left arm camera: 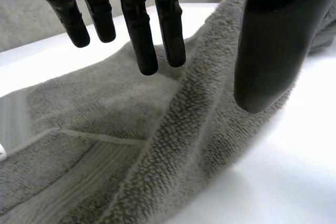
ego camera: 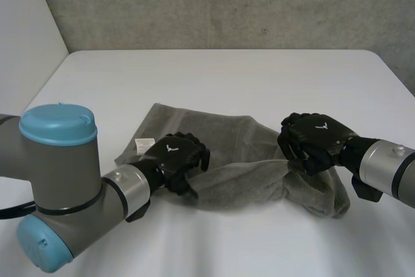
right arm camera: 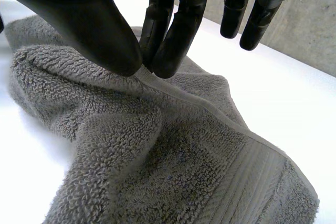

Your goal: Fold the towel.

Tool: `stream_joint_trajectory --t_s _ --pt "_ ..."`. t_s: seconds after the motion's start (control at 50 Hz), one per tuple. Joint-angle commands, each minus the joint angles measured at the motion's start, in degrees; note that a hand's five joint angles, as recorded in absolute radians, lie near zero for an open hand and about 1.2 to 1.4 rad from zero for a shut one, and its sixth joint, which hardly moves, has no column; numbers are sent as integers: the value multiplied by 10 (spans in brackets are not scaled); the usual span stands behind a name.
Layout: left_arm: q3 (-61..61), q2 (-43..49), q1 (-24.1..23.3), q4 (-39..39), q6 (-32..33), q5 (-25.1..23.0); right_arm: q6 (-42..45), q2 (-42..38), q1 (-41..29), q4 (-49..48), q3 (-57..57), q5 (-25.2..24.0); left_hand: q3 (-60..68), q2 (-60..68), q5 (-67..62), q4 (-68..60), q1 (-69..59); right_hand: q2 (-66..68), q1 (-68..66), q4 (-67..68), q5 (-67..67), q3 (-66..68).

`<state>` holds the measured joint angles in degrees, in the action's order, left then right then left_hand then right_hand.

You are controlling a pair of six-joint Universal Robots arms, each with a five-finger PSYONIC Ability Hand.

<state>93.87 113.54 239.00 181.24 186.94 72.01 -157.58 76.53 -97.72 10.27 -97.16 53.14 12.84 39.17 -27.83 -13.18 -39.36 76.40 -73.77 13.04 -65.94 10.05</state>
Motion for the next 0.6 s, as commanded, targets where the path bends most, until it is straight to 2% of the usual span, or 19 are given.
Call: stream_joint_trajectory --t_s 0.02,0.32,0.42,0.6 --pt "5 3 -8 0 7 1 -1 -3 -5 -6 -7 -1 -28 -22 9 32 24 36 -62 -30 -41 -1" --pt "-26 12 -19 2 7 -2 3 1 0 -7 -26 -4 -28 -52 39 32 54 36 -62 -30 -41 -1" --pt "-40 14 -38 2 6 -11 3 10 1 -7 -36 -10 -28 -59 46 32 61 36 -62 -30 -41 -1" --pt "-50 57 -76 -9 9 -66 3 32 18 -9 -45 -17 -28 -76 63 32 78 36 -62 -30 -41 -1"
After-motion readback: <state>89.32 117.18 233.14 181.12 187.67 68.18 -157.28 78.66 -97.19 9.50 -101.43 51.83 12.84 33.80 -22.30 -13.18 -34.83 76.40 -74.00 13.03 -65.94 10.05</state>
